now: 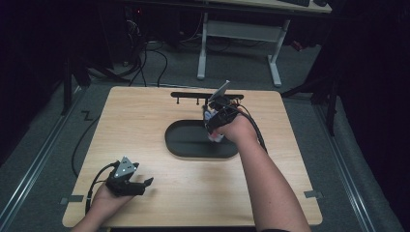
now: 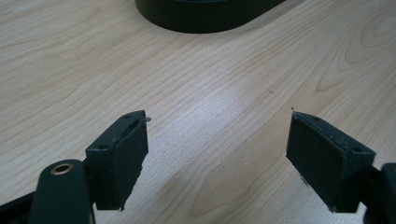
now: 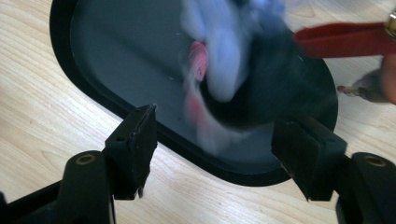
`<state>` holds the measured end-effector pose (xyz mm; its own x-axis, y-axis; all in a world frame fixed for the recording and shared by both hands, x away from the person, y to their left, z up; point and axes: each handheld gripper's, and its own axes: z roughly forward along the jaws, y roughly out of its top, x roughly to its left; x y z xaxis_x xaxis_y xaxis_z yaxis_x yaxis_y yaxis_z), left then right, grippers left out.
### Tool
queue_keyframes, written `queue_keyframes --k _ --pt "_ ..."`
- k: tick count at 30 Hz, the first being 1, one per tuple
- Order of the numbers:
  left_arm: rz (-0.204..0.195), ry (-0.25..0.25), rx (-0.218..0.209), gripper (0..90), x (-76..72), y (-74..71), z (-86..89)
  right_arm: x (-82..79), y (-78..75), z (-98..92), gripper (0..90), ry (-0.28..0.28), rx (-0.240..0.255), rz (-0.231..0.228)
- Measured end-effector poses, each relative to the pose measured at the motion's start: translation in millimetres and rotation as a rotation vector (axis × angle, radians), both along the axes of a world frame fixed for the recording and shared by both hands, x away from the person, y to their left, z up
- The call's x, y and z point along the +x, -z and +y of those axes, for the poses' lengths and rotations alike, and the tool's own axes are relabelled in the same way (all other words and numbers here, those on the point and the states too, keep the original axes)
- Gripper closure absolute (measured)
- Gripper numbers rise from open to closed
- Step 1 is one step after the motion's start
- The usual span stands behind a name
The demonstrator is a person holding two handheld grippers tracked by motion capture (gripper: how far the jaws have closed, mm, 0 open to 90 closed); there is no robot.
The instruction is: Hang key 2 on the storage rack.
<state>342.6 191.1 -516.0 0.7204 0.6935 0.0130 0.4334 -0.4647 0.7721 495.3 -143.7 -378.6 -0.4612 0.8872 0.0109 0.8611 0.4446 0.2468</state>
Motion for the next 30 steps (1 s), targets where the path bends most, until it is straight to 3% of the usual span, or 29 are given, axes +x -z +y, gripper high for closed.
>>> queue_keyframes --k 8,18,26,30 --pt "-0.001 0.001 0.0 21.3 -0.4 -0.5 -0.7 -4.8 -2.6 -4.9 32.2 0.019 0.019 -0.021" --pt "-0.002 0.009 0.006 21.3 0.2 0.6 -4.5 -21.6 11.7 -18.9 32.0 0.03 0.035 -0.044" --pt "-0.003 0.016 0.015 21.3 0.7 1.9 -9.1 -49.8 27.7 -30.9 32.4 0.003 0.072 -0.108" --pt "-0.004 0.015 0.017 21.2 1.0 2.7 -11.2 -68.3 38.9 -37.6 31.6 -0.017 0.087 -0.179"
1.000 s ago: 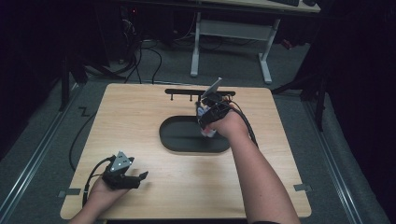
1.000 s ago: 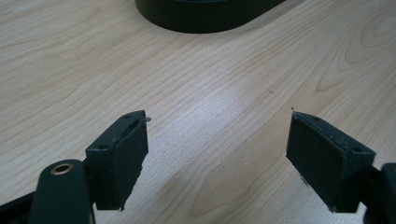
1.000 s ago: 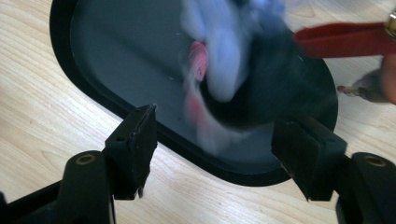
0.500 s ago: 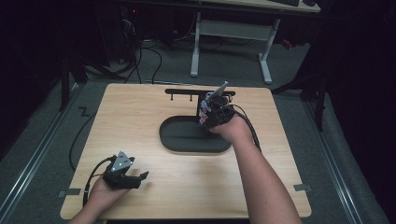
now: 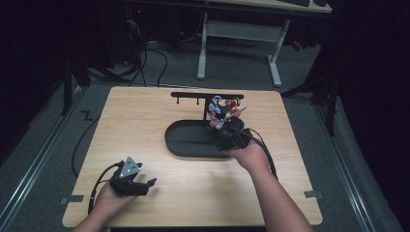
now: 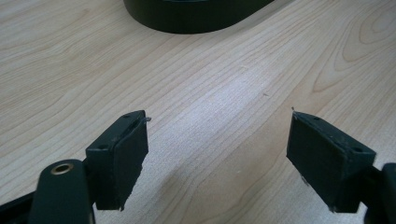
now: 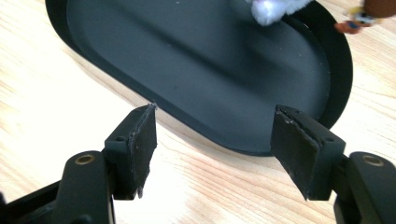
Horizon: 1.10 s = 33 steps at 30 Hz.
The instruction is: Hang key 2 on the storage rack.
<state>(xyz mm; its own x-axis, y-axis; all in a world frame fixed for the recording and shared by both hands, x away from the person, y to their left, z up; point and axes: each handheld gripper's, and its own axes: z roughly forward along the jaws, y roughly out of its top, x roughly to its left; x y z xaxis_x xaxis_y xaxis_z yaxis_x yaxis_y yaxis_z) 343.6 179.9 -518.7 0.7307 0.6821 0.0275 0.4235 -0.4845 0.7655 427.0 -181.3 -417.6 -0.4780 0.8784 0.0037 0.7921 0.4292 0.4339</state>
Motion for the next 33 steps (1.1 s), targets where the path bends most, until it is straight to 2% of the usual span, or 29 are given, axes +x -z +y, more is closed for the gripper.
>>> queue_keyframes --k 3,8,12,16,18,21,23,25,26,27,28,30,31,33 --pt "-0.004 0.005 0.002 21.2 -0.8 0.1 -1.6 -13.8 9.3 -6.3 31.7 0.0 0.006 -0.052" --pt "-0.013 0.015 0.01 21.1 -2.2 0.7 -5.6 -33.0 26.5 -22.2 30.6 0.023 0.069 -0.112" --pt "-0.018 0.019 0.016 21.1 -3.0 1.1 -7.5 -46.7 42.8 -34.0 29.1 0.035 0.069 -0.166" --pt "-0.023 0.023 0.014 21.1 -3.1 1.2 -8.0 -62.2 61.0 -47.2 27.7 0.037 0.121 -0.192" --pt "-0.026 0.021 0.015 21.0 -3.3 1.9 -8.7 -71.7 70.7 -52.2 25.8 0.035 0.124 -0.205" --pt "-0.019 0.018 0.012 20.9 -4.8 3.3 -9.6 -87.8 84.9 -60.1 21.4 0.026 0.128 -0.256" --pt "-0.024 0.022 0.015 20.9 -6.5 3.5 -11.2 -99.5 93.1 -65.6 18.3 0.04 0.154 -0.275" --pt "-0.028 0.022 0.014 20.9 -7.9 3.2 -12.3 -115.6 100.1 -70.6 16.0 0.068 0.156 -0.334" --pt "-0.025 0.019 0.011 20.9 -8.5 3.0 -12.6 -127.0 103.0 -73.2 16.6 0.082 0.163 -0.385" --pt "-0.024 0.019 0.007 20.9 -9.0 2.4 -13.1 -137.7 102.9 -74.2 16.5 0.083 0.162 -0.431" --pt "-0.03 0.019 0.006 20.8 -9.8 1.8 -13.7 -143.7 96.1 -73.3 15.6 0.067 0.167 -0.443" --pt "-0.037 0.021 0.011 20.8 -11.1 0.7 -15.1 -153.4 84.9 -72.5 15.7 0.052 0.146 -0.54" --pt "-0.037 0.018 0.009 20.7 -11.3 0.6 -15.6 -155.0 84.1 -73.4 15.6 0.054 0.164 -0.545" --pt "-0.033 0.014 0.002 20.5 -11.8 0.5 -15.9 -151.7 88.7 -74.3 14.7 0.06 0.205 -0.494"
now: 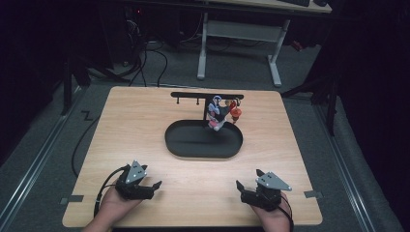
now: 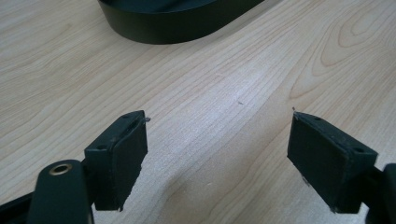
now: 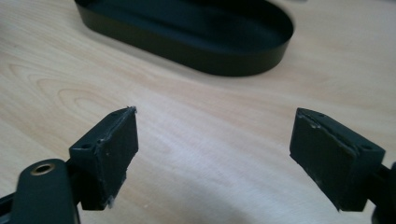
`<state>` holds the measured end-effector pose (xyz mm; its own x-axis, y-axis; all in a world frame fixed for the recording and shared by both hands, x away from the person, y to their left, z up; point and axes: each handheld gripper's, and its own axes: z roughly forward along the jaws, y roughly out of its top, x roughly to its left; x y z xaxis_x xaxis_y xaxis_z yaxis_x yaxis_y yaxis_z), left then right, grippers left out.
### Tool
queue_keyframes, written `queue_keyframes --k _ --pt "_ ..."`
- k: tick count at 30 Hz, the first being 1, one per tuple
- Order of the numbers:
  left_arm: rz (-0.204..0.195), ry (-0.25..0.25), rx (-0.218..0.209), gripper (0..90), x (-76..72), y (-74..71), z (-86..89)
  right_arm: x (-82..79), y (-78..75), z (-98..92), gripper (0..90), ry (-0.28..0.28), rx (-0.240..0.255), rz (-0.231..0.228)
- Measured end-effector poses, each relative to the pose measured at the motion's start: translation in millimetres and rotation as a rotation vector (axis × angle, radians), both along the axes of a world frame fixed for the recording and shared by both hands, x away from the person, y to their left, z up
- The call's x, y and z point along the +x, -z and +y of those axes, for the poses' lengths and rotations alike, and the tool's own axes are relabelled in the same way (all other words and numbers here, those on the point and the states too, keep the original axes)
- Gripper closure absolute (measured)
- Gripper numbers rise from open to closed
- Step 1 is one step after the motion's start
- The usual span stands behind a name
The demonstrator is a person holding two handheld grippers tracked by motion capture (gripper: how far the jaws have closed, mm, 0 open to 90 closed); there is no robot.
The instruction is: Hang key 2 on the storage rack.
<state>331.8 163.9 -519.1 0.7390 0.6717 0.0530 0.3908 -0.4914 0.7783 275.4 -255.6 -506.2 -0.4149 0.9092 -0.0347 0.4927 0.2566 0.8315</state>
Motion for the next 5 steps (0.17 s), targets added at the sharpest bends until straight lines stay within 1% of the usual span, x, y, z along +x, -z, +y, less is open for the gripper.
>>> queue_keyframes --k 3,5 --pt "-0.003 0.001 0.002 20.0 -1.7 -1.1 0.0 5.8 8.4 0.9 14.5 -0.004 -0.021 0.042" --pt "-0.008 0.0 -0.008 19.4 -2.8 -3.1 1.1 8.8 11.1 1.6 14.2 -0.003 -0.008 0.059"
